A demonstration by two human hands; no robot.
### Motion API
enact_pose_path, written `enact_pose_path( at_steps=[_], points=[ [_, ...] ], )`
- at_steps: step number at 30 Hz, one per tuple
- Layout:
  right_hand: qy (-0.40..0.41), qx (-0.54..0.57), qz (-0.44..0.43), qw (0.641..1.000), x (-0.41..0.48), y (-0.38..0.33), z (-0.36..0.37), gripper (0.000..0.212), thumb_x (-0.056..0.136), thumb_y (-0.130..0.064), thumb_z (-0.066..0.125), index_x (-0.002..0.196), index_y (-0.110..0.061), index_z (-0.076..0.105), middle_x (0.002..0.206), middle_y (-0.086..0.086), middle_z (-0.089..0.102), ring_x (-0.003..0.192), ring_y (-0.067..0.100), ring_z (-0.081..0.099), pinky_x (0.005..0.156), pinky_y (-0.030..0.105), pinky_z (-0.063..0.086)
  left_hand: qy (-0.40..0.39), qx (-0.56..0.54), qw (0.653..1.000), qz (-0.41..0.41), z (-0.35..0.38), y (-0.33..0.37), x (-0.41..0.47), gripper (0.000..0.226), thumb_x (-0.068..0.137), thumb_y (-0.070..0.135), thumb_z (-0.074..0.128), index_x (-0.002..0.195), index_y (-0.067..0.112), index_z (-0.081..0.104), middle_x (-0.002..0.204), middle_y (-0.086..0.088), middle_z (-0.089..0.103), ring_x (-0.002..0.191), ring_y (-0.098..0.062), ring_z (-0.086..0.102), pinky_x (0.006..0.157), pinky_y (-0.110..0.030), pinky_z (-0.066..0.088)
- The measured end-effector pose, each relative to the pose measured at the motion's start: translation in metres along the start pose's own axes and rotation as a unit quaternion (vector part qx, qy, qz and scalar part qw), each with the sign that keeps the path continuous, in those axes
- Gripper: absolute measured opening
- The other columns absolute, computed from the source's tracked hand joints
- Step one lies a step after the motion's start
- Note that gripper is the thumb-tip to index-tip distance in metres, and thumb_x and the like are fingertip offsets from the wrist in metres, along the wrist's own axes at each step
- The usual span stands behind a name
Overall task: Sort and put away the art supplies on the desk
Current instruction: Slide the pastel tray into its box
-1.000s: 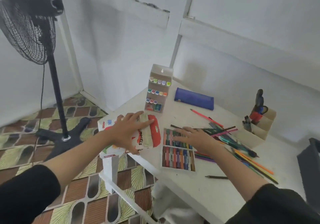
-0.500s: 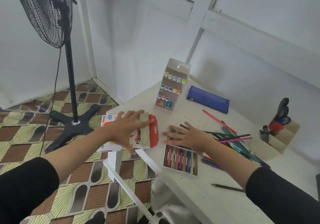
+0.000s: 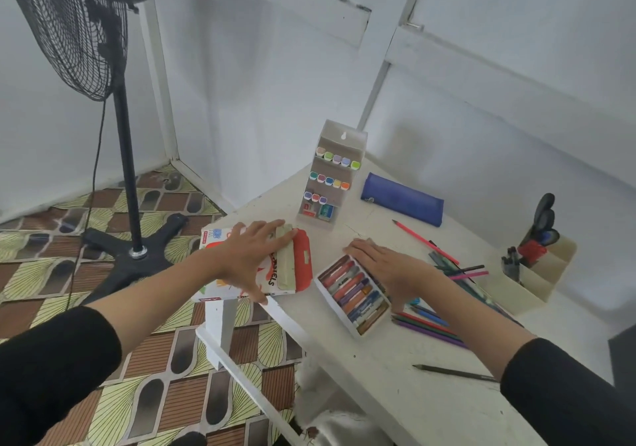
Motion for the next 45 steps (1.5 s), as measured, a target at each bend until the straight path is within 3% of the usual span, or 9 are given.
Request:
enact_pose_path(
  at_steps=[6,11,16,24,37,45],
  points=[
    [-0.003,0.057,0.040,0.998,-0.017,-0.003,-0.002,0.128,0.062,-0.038,0.085,0.148,-0.022,-0.008,0.157,-0.001,0.000,0.144,0.019,0.003,0.115,0.032,0.003,0.005,-0.004,0.997,0.079,-0.006,0.015,0.011,0.134,0.056,0.073,0.072,0.141,0.043,-0.028,0.157,0.004,-0.014,0.144,-0.024,-0.007,0.115,-0.053,-0.001],
    [-0.032,0.057,0.078,0.995,-0.027,-0.009,-0.009,0.129,0.060,-0.046,0.084,0.148,-0.024,-0.008,0.153,0.000,0.006,0.141,0.021,0.009,0.116,0.050,0.018,0.015,-0.029,0.988,0.149,-0.008,0.038,0.023,0.130,0.057,0.072,0.072,0.145,0.042,-0.019,0.158,0.004,-0.005,0.144,-0.021,-0.004,0.117,-0.053,0.000],
    [-0.054,0.041,0.116,0.991,-0.038,-0.009,-0.011,0.132,0.060,-0.046,0.083,0.146,-0.028,-0.015,0.154,-0.001,0.000,0.142,0.025,0.000,0.113,0.060,0.014,0.010,-0.077,0.984,0.160,-0.007,0.045,0.031,0.127,0.059,0.068,0.075,0.145,0.041,-0.015,0.158,0.006,-0.001,0.145,-0.019,-0.002,0.116,-0.049,-0.003],
    [-0.061,0.064,0.118,0.989,-0.049,-0.010,-0.006,0.133,0.060,-0.044,0.084,0.147,-0.025,-0.015,0.155,0.000,0.001,0.142,0.024,0.004,0.117,0.048,0.015,0.015,-0.115,0.978,0.172,-0.006,0.039,0.029,0.126,0.056,0.071,0.070,0.135,0.054,-0.026,0.157,0.011,-0.003,0.144,-0.016,-0.002,0.118,-0.048,-0.001],
    [-0.058,0.089,0.118,0.987,-0.061,-0.014,-0.015,0.130,0.060,-0.040,0.085,0.148,-0.022,-0.009,0.153,0.000,0.006,0.140,0.022,0.010,0.116,0.043,0.014,0.032,-0.161,0.969,0.182,-0.010,0.040,0.027,0.122,0.057,0.071,0.069,0.133,0.057,-0.025,0.157,0.012,-0.002,0.145,-0.013,-0.004,0.118,-0.047,-0.003],
    [-0.054,0.096,0.126,0.986,-0.063,-0.018,-0.020,0.128,0.063,-0.050,0.080,0.148,-0.023,-0.011,0.152,0.003,0.011,0.136,0.023,0.016,0.115,0.045,0.021,0.048,-0.152,0.961,0.226,-0.009,0.061,0.029,0.125,0.059,0.070,0.070,0.146,0.042,-0.015,0.157,0.011,0.000,0.144,-0.013,0.001,0.117,-0.042,-0.001]
  ],
)
Point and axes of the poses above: each hand's wrist, its own x-axis towards the middle knuckle, its own z-axis out of the palm, y = z × x, the point moved 1 cm from there along x, towards the middle knuckle
